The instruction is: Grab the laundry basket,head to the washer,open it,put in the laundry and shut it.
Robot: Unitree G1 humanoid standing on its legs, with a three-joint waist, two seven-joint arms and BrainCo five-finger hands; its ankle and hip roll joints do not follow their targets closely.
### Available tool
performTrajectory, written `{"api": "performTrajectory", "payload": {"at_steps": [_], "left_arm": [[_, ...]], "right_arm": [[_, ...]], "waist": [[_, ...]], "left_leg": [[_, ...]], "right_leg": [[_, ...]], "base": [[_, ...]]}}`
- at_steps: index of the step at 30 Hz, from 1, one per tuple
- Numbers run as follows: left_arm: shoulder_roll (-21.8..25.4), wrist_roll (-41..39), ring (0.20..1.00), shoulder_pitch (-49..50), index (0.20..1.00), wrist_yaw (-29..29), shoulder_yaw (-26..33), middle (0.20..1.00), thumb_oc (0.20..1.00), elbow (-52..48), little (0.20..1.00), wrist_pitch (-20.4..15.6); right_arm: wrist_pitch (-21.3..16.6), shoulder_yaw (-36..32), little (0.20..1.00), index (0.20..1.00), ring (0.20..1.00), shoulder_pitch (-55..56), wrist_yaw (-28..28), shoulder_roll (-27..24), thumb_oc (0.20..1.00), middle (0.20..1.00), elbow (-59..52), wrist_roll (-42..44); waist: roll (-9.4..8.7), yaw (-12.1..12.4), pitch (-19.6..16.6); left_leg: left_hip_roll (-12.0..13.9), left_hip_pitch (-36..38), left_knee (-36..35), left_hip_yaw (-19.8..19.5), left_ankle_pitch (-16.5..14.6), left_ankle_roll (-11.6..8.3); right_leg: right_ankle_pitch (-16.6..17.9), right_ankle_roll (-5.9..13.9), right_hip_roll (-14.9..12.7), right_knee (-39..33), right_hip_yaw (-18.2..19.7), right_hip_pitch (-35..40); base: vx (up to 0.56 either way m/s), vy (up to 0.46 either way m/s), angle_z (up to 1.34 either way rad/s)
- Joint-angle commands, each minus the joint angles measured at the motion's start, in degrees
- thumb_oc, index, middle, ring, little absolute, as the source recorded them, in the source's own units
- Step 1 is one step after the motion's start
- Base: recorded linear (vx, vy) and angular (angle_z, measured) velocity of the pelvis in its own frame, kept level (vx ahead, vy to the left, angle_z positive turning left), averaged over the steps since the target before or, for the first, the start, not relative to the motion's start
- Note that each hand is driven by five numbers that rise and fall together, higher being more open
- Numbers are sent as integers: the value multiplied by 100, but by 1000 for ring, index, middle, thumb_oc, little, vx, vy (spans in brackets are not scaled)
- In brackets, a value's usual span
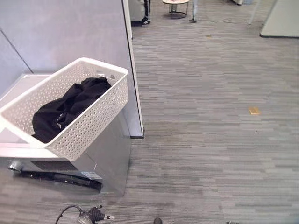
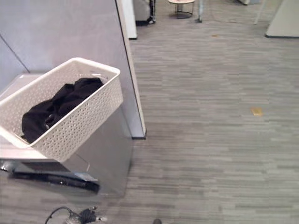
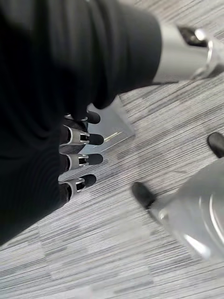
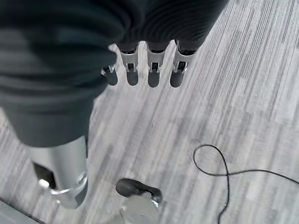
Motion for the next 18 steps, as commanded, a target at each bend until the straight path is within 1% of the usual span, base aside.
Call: {"api": "performTrajectory", "payload": {"at_steps": [1,2,3,4,5,6,7,8,9,10,11,12,13,14,15,16,17,18], "left_arm": [[267,7,1000,-337,1000,110,-122,1000,1000,-381,1000,-119],[323,46,1000,-409,1000,149,-176,1000,1000,-464,1000,-138],[364,71,1000,-418,1000,157,-189,1000,1000,-493,1000,-155],[394,98,1000,-404,1000,165,-190,1000,1000,-521,1000,-168],[395,98,1000,-405,1000,165,-189,1000,1000,-521,1000,-168],[441,118,1000,-375,1000,162,-163,1000,1000,-534,1000,-169],[487,161,1000,-327,1000,160,-113,1000,1000,-530,1000,-165],[519,214,1000,-284,1000,144,-68,1000,1000,-545,1000,-143],[601,291,1000,-176,1000,137,46,1000,1000,-486,1000,-134],[634,309,1000,-132,1000,138,102,1000,1000,-450,1000,-123],[635,309,1000,-130,1000,138,104,1000,1000,-451,1000,-123],[684,352,1000,-19,1000,106,208,1000,1000,-366,1000,-98],[684,352,1000,-19,1000,106,208,1000,1000,-366,1000,-98],[698,369,1000,34,1000,106,250,1000,1000,-358,1000,-103],[740,402,1000,65,1000,53,287,1000,1000,-321,1000,-99],[740,402,1000,65,1000,53,287,1000,1000,-321,1000,-99],[733,389,1000,26,1000,40,304,1000,1000,-345,1000,-118],[735,390,1000,23,1000,39,306,1000,1000,-345,1000,-118]], "right_arm": [[45,-193,1000,1000,1000,-84,-124,-161,1000,1000,-229,25],[45,-198,1000,1000,1000,-140,-146,-216,1000,1000,-300,15],[42,-160,1000,1000,1000,-186,-133,-244,1000,1000,-355,-13],[33,-101,1000,1000,1000,-243,-138,-250,1000,1000,-483,-57],[34,-100,1000,1000,1000,-245,-137,-248,1000,1000,-483,-57],[39,-19,1000,1000,1000,-311,-127,-264,1000,1000,-570,-112],[36,69,1000,1000,1000,-372,-110,-242,1000,1000,-671,-164],[9,157,1000,1000,1000,-418,-101,-195,1000,1000,-744,-188],[-25,320,1000,1000,1000,-449,-61,-91,1000,1000,-805,-224],[-30,397,1000,1000,1000,-452,-55,-32,1000,1000,-832,-233],[-30,398,1000,1000,1000,-453,-56,-31,1000,1000,-832,-232],[-68,568,1000,1000,1000,-434,-41,44,1000,1000,-897,-306],[-68,568,1000,1000,1000,-434,-41,45,1000,1000,-897,-306],[-97,637,1000,1000,1000,-416,-24,53,1000,1000,-940,-326],[-164,743,1000,1000,1000,-369,-22,58,1000,1000,-989,-371],[-164,743,1000,1000,1000,-369,-22,58,1000,1000,-989,-371],[-219,817,1000,1000,1000,-314,-33,36,1000,1000,-992,-410],[-219,817,1000,1000,1000,-317,-33,38,1000,1000,-992,-410]], "waist": [[-173,-8,291],[-175,-8,310],[-168,4,296],[-155,23,317],[-159,24,302],[-160,83,329],[-156,188,372],[-131,218,408],[-141,176,400],[-168,197,401],[-172,203,407],[-187,230,393],[-187,231,394],[-203,234,398],[-262,188,410],[-262,188,410],[-316,123,475],[-315,136,460]], "left_leg": [[-579,-787,808,133,-792,477],[-843,-914,832,209,-906,596],[-962,-942,798,300,-918,648],[-1047,-877,708,411,-941,687],[-1055,-889,689,417,-920,691],[-1105,-794,532,562,-921,722],[-1107,-686,399,776,-939,736],[-1159,-603,206,870,-895,770],[-1232,-384,-175,1040,-738,812],[-1260,-292,-333,1147,-661,836],[-1262,-276,-346,1154,-656,835],[-1298,-137,-596,1279,-571,847],[-1299,-135,-597,1279,-571,847],[-1325,-98,-662,1324,-513,856],[-1438,-80,-669,1330,-534,893],[-1438,-80,-669,1330,-534,893],[-1549,-6,-639,1250,-624,954],[-1539,-32,-632,1265,-615,951]], "right_leg": [[711,1057,-1831,-101,645,329],[1238,1101,-2078,-32,636,57],[1597,1122,-2206,-15,619,-77],[1941,1149,-2342,-14,497,-184],[1955,1152,-2348,-21,503,-204],[2213,1175,-2506,-42,163,-328],[2256,1210,-2605,-48,-504,-365],[2098,1173,-2485,-6,-792,-342],[1703,1116,-1976,69,-542,-450],[1543,1084,-1755,116,-500,-457],[1539,1084,-1756,121,-491,-455],[1008,925,-1225,182,-508,-434],[1008,925,-1225,182,-508,-434],[791,828,-916,217,-503,-468],[510,701,-404,291,-286,-526],[510,701,-404,291,-286,-526],[339,631,-93,416,46,-520],[364,625,-84,402,58,-542]], "base": [[-18,499,40],[-34,505,27],[-29,469,15],[-15,251,-1],[-7,249,-17],[-12,260,-56],[-22,370,-96],[30,494,-165],[65,452,-133],[78,341,-84],[70,235,-20],[43,142,-31],[56,213,-49],[29,139,-31],[29,139,-24],[24,122,-5],[2,50,1],[4,56,27]]}}
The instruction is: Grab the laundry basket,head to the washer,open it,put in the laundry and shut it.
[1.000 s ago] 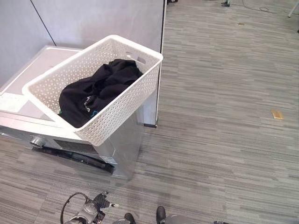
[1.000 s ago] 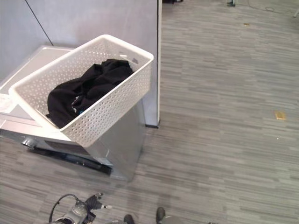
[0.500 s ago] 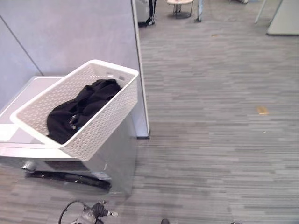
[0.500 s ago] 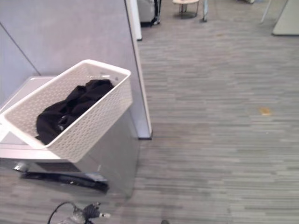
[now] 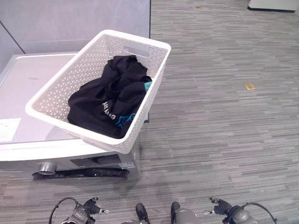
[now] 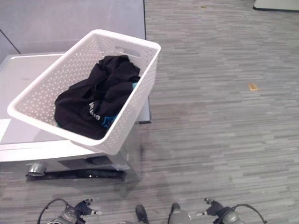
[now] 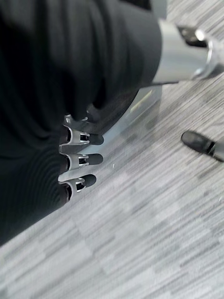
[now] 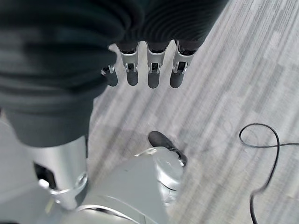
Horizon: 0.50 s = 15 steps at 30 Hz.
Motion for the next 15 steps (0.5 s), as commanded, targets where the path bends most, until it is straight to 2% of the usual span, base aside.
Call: {"api": "performTrajectory", "payload": {"at_steps": [1,6,8,10,12,13,15], "left_arm": [[52,88,1000,-154,1000,85,263,1000,1000,38,1000,-147],[27,158,1000,-131,1000,78,202,1000,1000,-33,1000,-167],[0,130,1000,-206,1000,94,192,1000,1000,-86,1000,-172],[-57,63,1000,-355,1000,157,172,1000,1000,-87,1000,-174],[-82,62,1000,-355,1000,160,176,1000,1000,-50,1000,-176],[-84,62,1000,-353,1000,161,175,1000,1000,-49,1000,-177],[-84,50,1000,-301,1000,214,207,1000,1000,-8,1000,-191]], "right_arm": [[-138,64,1000,1000,1000,-8,-106,-215,1000,1000,221,-103],[-138,23,1000,1000,1000,94,-139,-232,1000,1000,313,-199],[-150,-155,1000,1000,1000,120,-186,-312,1000,1000,332,-84],[-150,-311,1000,1000,1000,104,-266,-419,1000,1000,357,-24],[-156,-404,1000,1000,1000,115,-308,-483,1000,1000,317,-3],[-154,-406,1000,1000,1000,120,-308,-485,1000,1000,312,-3],[-155,-497,1000,1000,1000,123,-387,-589,1000,1000,257,48]], "waist": [[-203,-198,46],[-179,-175,-32],[-190,-228,7],[-238,-285,115],[-268,-375,76],[-267,-374,76],[-314,-318,34]], "left_leg": [[215,92,52,-14,276,-385],[211,119,2,-25,322,-393],[160,-97,478,-99,198,-451],[318,-346,880,6,211,-658],[536,-323,826,182,190,-691],[536,-320,825,182,190,-692],[704,-403,869,-178,264,-703]], "right_leg": [[971,-168,467,-1185,512,626],[1094,-190,483,-1411,533,688],[1165,-226,417,-1607,479,737],[1188,-227,269,-1709,313,784],[1205,-189,171,-1774,244,792],[1205,-188,171,-1778,244,797],[1210,-177,59,-1765,290,805]], "base": [[-6,-15,28],[-11,-36,6],[-63,-72,12],[-103,-3,70],[-45,65,66],[23,67,35],[54,134,26]]}}
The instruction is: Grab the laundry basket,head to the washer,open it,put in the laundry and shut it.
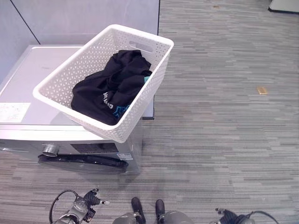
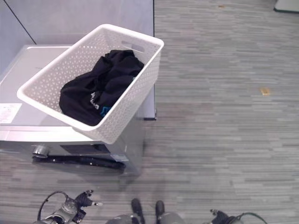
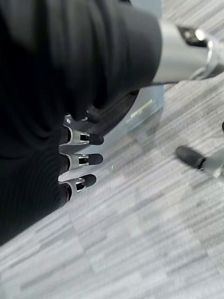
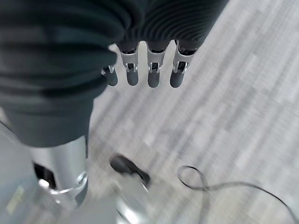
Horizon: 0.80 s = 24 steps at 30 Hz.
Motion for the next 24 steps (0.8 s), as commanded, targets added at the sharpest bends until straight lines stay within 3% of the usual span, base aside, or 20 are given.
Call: {"api": "performTrajectory", "payload": {"at_steps": [1,2,3,4,5,6,7,8,9,10,11,12,14,16,17,18,21,23,24], "left_arm": [[10,7,1000,71,1000,239,186,1000,1000,81,1000,-77],[11,7,1000,69,1000,239,186,1000,1000,82,1000,-78],[9,-60,1000,77,1000,242,198,1000,1000,154,1000,-54],[1,-61,1000,77,1000,240,189,1000,1000,183,1000,-50],[1,-61,1000,77,1000,240,189,1000,1000,183,1000,-50],[9,-63,1000,41,1000,264,150,1000,1000,242,1000,-50],[3,-72,1000,42,1000,259,134,1000,1000,247,1000,-45],[4,-72,1000,39,1000,259,135,1000,1000,247,1000,-45],[6,-68,1000,23,1000,276,107,1000,1000,288,1000,-57],[16,-44,1000,-18,1000,255,52,1000,1000,269,1000,-50],[17,-44,1000,-19,1000,255,51,1000,1000,269,1000,-49],[70,90,1000,-143,1000,273,-149,1000,1000,130,1000,-89],[172,173,1000,-204,1000,250,-220,1000,1000,81,1000,-94],[283,169,1000,-241,1000,276,-218,1000,1000,41,1000,-100],[285,169,1000,-242,1000,275,-217,1000,1000,41,1000,-100],[359,164,1000,-172,1000,266,-125,1000,1000,68,1000,-99],[393,256,1000,-56,1000,219,-66,1000,1000,98,1000,-77],[431,386,1000,99,1000,193,-2,1000,1000,139,1000,-48],[421,458,1000,196,1000,147,52,1000,1000,138,1000,-22]], "right_arm": [[-55,-270,1000,1000,1000,51,-210,-370,1000,1000,-116,172],[-54,-270,1000,1000,1000,50,-210,-369,1000,1000,-117,171],[-18,-285,1000,1000,1000,33,-206,-466,1000,1000,-78,97],[-6,-291,1000,1000,1000,35,-204,-493,1000,1000,-52,78],[-6,-290,1000,1000,1000,35,-204,-493,1000,1000,-52,78],[16,-307,1000,1000,1000,5,-183,-523,1000,1000,28,97],[18,-270,1000,1000,1000,-39,-157,-550,1000,1000,58,112],[18,-271,1000,1000,1000,-42,-157,-550,1000,1000,58,112],[20,-233,1000,1000,1000,-75,-132,-535,1000,1000,56,77],[35,-268,1000,1000,1000,-68,-105,-537,1000,1000,68,83],[36,-270,1000,1000,1000,-67,-104,-537,1000,1000,67,83],[80,-315,1000,1000,1000,-109,-108,-533,1000,1000,64,36],[90,-356,1000,1000,1000,-111,-85,-508,1000,1000,71,27],[101,-385,1000,1000,1000,-145,-121,-461,1000,1000,38,60],[101,-384,1000,1000,1000,-147,-121,-459,1000,1000,39,60],[113,-320,1000,1000,1000,-196,-101,-391,1000,1000,-110,45],[102,-188,1000,1000,1000,-241,-65,-315,1000,1000,-209,20],[72,-99,1000,1000,1000,-256,-61,-268,1000,1000,-352,-34],[26,-31,1000,1000,1000,-233,-46,-234,1000,1000,-470,-61]], "waist": [[-107,-12,-57],[-106,-14,-75],[-120,-17,-120],[-86,-45,-116],[-86,-45,-113],[-9,-60,-107],[19,-26,-50],[23,-28,-57],[55,-49,-44],[55,-100,-36],[48,-96,-34],[-41,-100,11],[-93,-92,41],[-103,-96,81],[-107,-93,74],[-62,-105,140],[23,-69,152],[68,60,136],[116,79,72]], "left_leg": [[304,141,2,-683,63,-60],[305,117,-8,-685,84,-61],[777,167,-94,-913,336,-172],[980,246,-202,-969,472,-234],[980,250,-205,-970,473,-234],[1339,332,-360,-1045,817,-362],[1267,460,-380,-1303,762,-351],[1269,444,-382,-1306,773,-351],[1150,451,-202,-1492,572,-408],[1036,420,-63,-1393,321,-404],[1028,414,-39,-1390,303,-398],[581,167,427,-1378,-224,-236],[330,52,500,-1308,-399,-128],[58,-53,552,-1277,-513,28],[54,-62,553,-1270,-515,33],[-22,19,411,-1107,-491,101],[-97,230,53,-904,-365,153],[-160,445,-350,-545,-214,167],[-208,550,-737,-328,-10,166]], "right_leg": [[316,834,-245,-11,393,43],[329,830,-242,-15,391,17],[269,890,-424,30,424,-51],[216,914,-475,60,399,-32],[215,913,-475,59,398,-28],[162,1006,-619,119,429,-18],[141,1037,-645,124,509,54],[154,1036,-642,117,508,42],[215,1092,-778,144,631,88],[216,1147,-916,135,684,142],[216,1153,-926,132,688,146],[536,1321,-1409,62,825,136],[963,1373,-1628,134,891,-43],[1606,1387,-1869,232,916,-269],[1613,1392,-1873,228,924,-279],[2043,1414,-1994,273,750,-489],[1807,1366,-1745,373,483,-571],[1511,1359,-1546,494,-256,-453],[1025,1284,-1086,728,-411,-392]], "base": [[50,160,2],[92,300,-10],[76,256,-11],[80,259,-14],[86,351,-7],[85,386,7],[81,386,12],[87,381,8],[80,393,-22],[84,398,-27],[62,597,-11],[23,571,15],[-27,535,4],[-57,309,-16],[-47,359,-11],[-23,255,-1],[-6,361,-43],[-32,425,-104],[-35,312,-129]]}}
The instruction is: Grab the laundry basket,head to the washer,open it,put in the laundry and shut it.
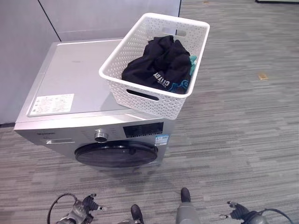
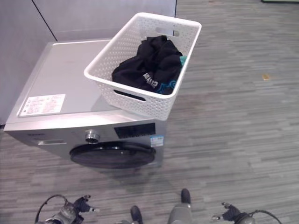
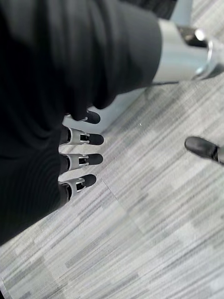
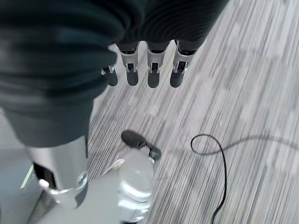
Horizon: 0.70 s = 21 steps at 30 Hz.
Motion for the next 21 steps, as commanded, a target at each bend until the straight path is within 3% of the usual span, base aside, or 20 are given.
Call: {"api": "performTrajectory", "payload": {"at_steps": [1,3,6,8,9,13,15,16,17,18,19,20,21], "left_arm": [[337,319,1000,-195,1000,-38,371,1000,1000,-79,1000,12],[353,309,1000,-174,1000,-39,441,1000,1000,-122,1000,-1],[277,310,1000,-177,1000,-36,453,1000,1000,-187,1000,-41],[259,347,1000,-169,1000,-7,465,1000,1000,-173,1000,-56],[203,377,1000,-144,1000,3,497,1000,1000,-243,1000,-67],[86,366,1000,-95,1000,58,571,1000,1000,-307,1000,-76],[83,527,1000,-167,1000,32,530,1000,1000,-328,1000,-86],[79,528,1000,-170,1000,32,522,1000,1000,-329,1000,-85],[117,541,1000,-246,1000,74,553,1000,1000,-353,1000,-68],[103,508,1000,-292,1000,93,583,1000,1000,-338,1000,-65],[98,508,1000,-293,1000,94,577,1000,1000,-336,1000,-66],[80,542,1000,-288,1000,111,600,1000,1000,-278,1000,-49],[71,543,1000,-285,1000,112,584,1000,1000,-279,1000,-49]], "right_arm": [[-76,289,1000,1000,1000,-224,-5,-169,1000,1000,12,-50],[-165,254,1000,1000,1000,-106,-36,-184,1000,1000,-176,18],[-260,208,1000,1000,1000,31,-89,-227,1000,1000,-426,99],[-295,176,1000,1000,1000,102,-102,-243,1000,1000,-545,101],[-328,123,1000,1000,1000,209,-220,-311,1000,1000,-730,-80],[-362,-2,1000,1000,1000,353,-448,-560,1000,1000,-1047,-559],[-367,-274,1000,1000,1000,578,-572,-993,1000,1000,-1634,-961],[-360,-291,1000,1000,1000,596,-567,-997,1000,1000,-1652,-964],[-390,-406,1000,1000,1000,611,-645,-1242,1000,1000,-1887,-1088],[-378,-503,1000,1000,1000,681,-672,-1538,1000,1000,-2096,-1325],[-376,-516,1000,1000,1000,694,-669,-1542,1000,1000,-2105,-1328],[-348,-839,1000,1000,1000,1039,-713,-1656,1000,1000,-2173,-1427],[-341,-870,1000,1000,1000,1081,-706,-1662,1000,1000,-2201,-1431]], "waist": [[-70,2,65],[-61,-45,-28],[-134,-86,-98],[-158,-98,-117],[-193,-42,-149],[-161,-52,-154],[-288,-77,38],[-281,-74,36],[-370,-22,134],[-446,34,183],[-440,24,177],[-465,-175,74],[-467,-154,77]], "left_leg": [[358,-74,-38,-223,373,-629],[229,-93,-150,-68,450,-571],[102,-96,-150,1,371,-536],[76,-73,-150,22,340,-531],[59,-6,-150,81,319,-516],[59,73,-110,185,308,-514],[268,-439,1218,280,352,-830],[286,-467,1268,271,332,-837],[395,-784,1969,52,492,-1019],[423,-950,2302,-434,414,-1035],[417,-958,2302,-448,416,-1034],[1007,-789,1810,-186,385,-1005],[994,-754,1774,-175,396,-1005]], "right_leg": [[-981,191,477,476,-227,761],[-1559,14,1291,740,88,805],[-1841,-139,1709,577,188,891],[-1861,-180,1790,445,247,907],[-1781,-151,1712,170,83,1022],[-1690,-161,1762,-73,246,1074],[-1672,-268,1680,-241,297,1222],[-1669,-275,1688,-245,290,1219],[-1662,-357,1673,-239,323,1229],[-1739,-397,1622,-196,376,1263],[-1742,-397,1619,-196,360,1262],[-1735,-271,1410,-254,311,1350],[-1736,-267,1403,-259,318,1367]], "base": [[-28,293,-63],[-14,240,-39],[-5,113,-27],[20,10,-2],[43,-34,-3],[41,-33,-14],[-46,-70,4],[-79,-82,20],[-60,-21,16],[-57,-16,3],[55,129,-20],[66,104,-23],[119,189,2]]}}
